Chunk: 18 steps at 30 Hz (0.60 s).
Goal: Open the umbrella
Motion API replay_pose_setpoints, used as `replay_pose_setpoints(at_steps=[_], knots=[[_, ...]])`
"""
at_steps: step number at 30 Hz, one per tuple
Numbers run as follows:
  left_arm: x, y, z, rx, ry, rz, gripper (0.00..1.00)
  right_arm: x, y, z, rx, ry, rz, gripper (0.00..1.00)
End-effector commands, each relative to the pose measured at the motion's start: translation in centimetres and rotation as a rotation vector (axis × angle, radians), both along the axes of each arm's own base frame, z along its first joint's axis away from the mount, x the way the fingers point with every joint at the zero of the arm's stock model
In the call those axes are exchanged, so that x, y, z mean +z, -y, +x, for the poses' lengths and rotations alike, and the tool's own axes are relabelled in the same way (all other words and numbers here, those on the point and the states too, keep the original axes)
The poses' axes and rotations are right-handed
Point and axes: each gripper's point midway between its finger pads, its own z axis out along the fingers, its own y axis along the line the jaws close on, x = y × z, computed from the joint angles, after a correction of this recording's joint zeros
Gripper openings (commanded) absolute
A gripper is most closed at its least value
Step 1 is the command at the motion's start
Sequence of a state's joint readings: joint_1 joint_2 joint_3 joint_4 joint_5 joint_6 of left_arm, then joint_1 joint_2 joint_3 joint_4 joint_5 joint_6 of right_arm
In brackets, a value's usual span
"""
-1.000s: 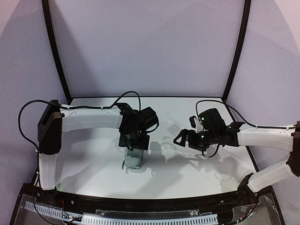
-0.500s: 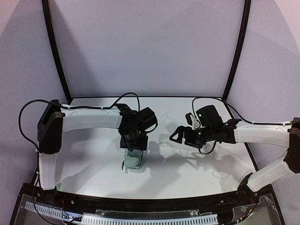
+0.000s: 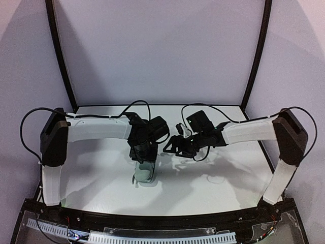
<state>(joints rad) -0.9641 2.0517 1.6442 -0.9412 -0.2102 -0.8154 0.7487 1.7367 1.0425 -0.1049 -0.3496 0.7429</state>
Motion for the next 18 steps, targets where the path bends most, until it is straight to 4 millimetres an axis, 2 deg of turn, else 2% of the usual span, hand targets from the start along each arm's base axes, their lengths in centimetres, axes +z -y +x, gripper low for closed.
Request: replay_pose_setpoints(at_steps=[1, 5, 6, 9, 13, 18], knots=[[-0.2, 0.2, -0.4, 0.002, -0.021, -0.037, 0.50, -0.7, -3.3, 0.3, 0.052, -0.075, 0.073, 0.72], [-0.2, 0.3, -0.4, 0.008, -0.023, -0.058, 0.49, -1.5, -5.5, 0.6, 0.094, -0.114, 0.103, 0.63], [-0.2, 0.4, -0.5, 0.011, -0.026, -0.065, 0.49, -2.3, -5.7, 0.5, 0.100, -0.135, 0.090, 0.60], [0.0, 0.5, -0.5, 0.015, -0.024, -0.079, 0.49, -3.0, -6.8, 0.3, 0.127, -0.155, 0.092, 0.51], [0.5, 0.4, -0.5, 0.023, -0.011, -0.102, 0.49, -4.9, -7.1, 0.1, 0.119, -0.206, 0.065, 0.35], [0.8, 0.3, -0.4, 0.033, -0.004, -0.127, 0.49, -6.2, -7.4, -0.2, 0.111, -0.247, 0.064, 0.27]])
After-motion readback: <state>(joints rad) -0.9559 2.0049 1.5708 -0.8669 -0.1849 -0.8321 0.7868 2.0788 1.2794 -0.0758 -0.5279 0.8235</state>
